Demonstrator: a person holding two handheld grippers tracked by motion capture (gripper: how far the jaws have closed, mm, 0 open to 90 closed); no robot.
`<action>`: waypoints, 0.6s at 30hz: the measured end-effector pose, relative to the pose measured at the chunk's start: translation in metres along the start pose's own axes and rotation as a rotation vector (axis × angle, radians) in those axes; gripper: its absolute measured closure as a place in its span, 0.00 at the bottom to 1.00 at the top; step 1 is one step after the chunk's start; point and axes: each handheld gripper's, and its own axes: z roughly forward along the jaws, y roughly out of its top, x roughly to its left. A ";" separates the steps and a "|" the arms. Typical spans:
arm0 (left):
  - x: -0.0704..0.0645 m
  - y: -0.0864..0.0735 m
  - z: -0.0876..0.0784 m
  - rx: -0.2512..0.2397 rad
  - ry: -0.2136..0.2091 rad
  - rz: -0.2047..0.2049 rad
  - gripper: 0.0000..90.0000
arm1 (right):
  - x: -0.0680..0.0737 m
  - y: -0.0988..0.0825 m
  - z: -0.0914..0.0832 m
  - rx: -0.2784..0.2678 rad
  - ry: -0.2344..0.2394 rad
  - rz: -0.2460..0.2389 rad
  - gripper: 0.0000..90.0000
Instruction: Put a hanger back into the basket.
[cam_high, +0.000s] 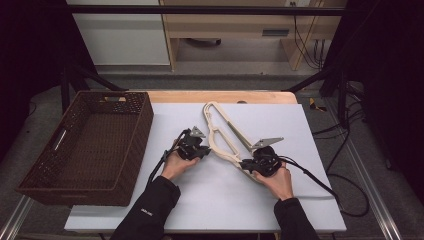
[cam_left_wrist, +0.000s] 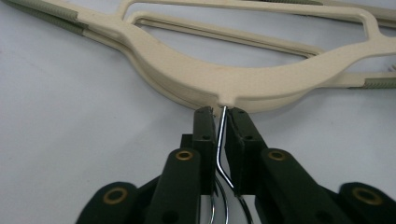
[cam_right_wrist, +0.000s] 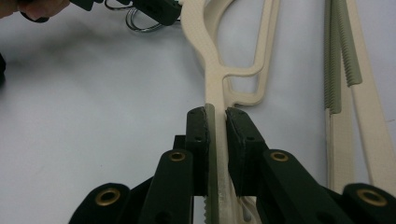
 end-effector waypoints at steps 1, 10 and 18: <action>0.000 0.000 0.000 0.000 0.000 0.000 0.93 | 0.000 0.000 0.000 0.000 0.000 0.000 0.89; -0.004 0.003 -0.003 0.023 0.023 0.025 0.95 | 0.002 -0.001 -0.001 -0.001 0.000 0.009 0.88; -0.013 0.008 -0.008 0.060 0.071 0.056 0.95 | 0.003 -0.004 0.000 0.012 0.006 -0.028 0.88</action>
